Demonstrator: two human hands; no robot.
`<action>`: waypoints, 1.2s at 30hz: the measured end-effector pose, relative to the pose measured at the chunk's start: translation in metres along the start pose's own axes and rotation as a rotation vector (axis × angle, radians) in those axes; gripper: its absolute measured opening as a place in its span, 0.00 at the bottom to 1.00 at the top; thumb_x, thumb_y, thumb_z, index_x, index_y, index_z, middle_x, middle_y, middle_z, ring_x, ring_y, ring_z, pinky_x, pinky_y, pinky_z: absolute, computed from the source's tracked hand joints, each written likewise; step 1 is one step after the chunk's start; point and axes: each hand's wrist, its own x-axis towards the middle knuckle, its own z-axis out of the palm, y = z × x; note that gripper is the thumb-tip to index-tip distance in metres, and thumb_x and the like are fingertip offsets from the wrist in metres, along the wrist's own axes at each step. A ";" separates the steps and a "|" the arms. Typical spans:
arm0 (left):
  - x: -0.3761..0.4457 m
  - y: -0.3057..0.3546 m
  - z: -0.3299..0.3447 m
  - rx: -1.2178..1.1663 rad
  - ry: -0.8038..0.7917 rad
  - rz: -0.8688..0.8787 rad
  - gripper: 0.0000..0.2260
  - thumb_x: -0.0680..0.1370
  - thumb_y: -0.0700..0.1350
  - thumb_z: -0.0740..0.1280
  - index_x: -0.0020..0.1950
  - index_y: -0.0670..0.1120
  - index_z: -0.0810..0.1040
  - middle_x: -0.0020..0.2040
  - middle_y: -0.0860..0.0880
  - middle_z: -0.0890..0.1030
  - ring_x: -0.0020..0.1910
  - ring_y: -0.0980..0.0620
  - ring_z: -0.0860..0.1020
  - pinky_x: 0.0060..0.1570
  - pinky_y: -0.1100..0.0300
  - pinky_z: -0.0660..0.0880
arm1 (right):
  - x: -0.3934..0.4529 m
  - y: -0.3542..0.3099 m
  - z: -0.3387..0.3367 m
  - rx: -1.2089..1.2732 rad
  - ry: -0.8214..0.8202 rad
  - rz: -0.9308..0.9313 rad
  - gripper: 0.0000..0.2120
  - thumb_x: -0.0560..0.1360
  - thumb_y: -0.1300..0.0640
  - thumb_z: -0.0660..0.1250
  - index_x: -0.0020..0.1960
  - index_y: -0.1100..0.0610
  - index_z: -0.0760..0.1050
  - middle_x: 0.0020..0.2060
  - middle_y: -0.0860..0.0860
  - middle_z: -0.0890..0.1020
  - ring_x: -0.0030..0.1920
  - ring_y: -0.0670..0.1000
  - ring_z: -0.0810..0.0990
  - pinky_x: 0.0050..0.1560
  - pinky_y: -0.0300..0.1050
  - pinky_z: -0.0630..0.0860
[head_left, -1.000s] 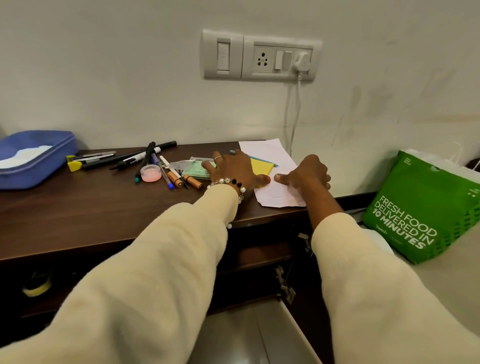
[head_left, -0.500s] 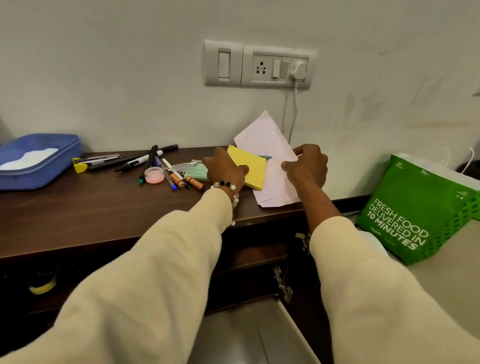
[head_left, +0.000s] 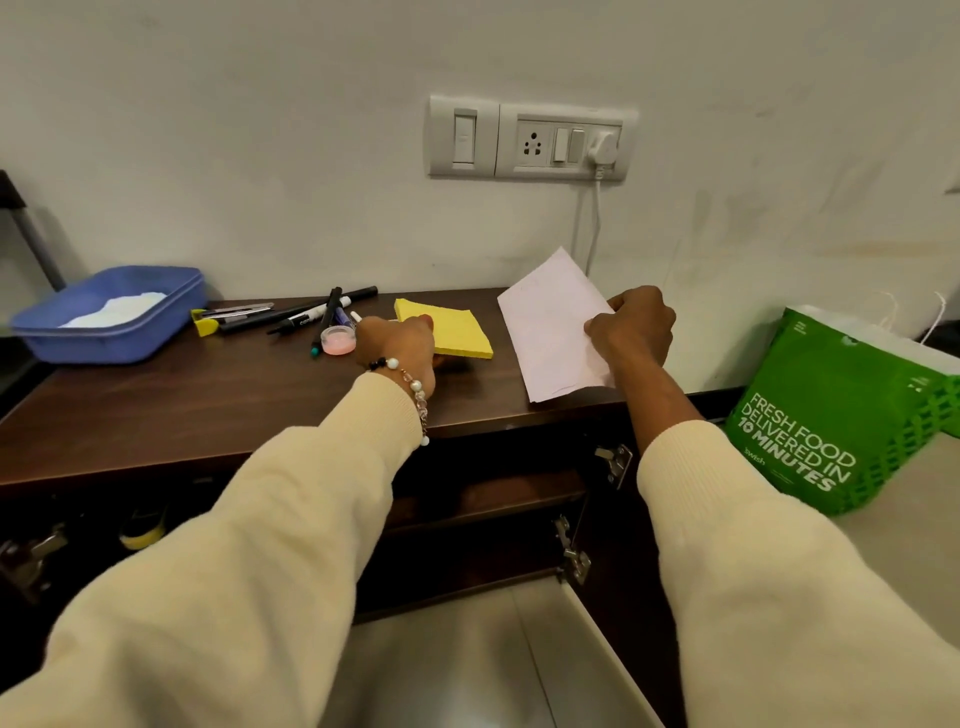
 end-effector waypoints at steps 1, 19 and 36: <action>-0.001 0.001 -0.004 -0.041 0.000 -0.018 0.20 0.75 0.39 0.69 0.65 0.38 0.70 0.54 0.47 0.76 0.46 0.48 0.78 0.50 0.50 0.80 | -0.002 -0.001 0.000 0.013 -0.006 0.013 0.14 0.72 0.63 0.70 0.57 0.60 0.77 0.55 0.56 0.79 0.52 0.58 0.79 0.43 0.43 0.71; -0.082 -0.030 -0.135 -0.333 -0.076 -0.022 0.04 0.75 0.33 0.67 0.44 0.42 0.75 0.42 0.45 0.82 0.42 0.48 0.82 0.40 0.51 0.81 | -0.056 0.016 -0.027 0.302 -0.989 0.209 0.12 0.73 0.70 0.66 0.56 0.63 0.76 0.54 0.57 0.82 0.53 0.56 0.81 0.54 0.54 0.78; -0.094 -0.151 -0.227 -0.223 0.153 -0.225 0.04 0.77 0.32 0.65 0.49 0.40 0.74 0.47 0.42 0.80 0.46 0.44 0.80 0.38 0.52 0.79 | -0.108 0.030 0.012 -0.666 -1.385 0.182 0.15 0.73 0.72 0.66 0.58 0.63 0.78 0.48 0.57 0.84 0.51 0.61 0.81 0.46 0.60 0.80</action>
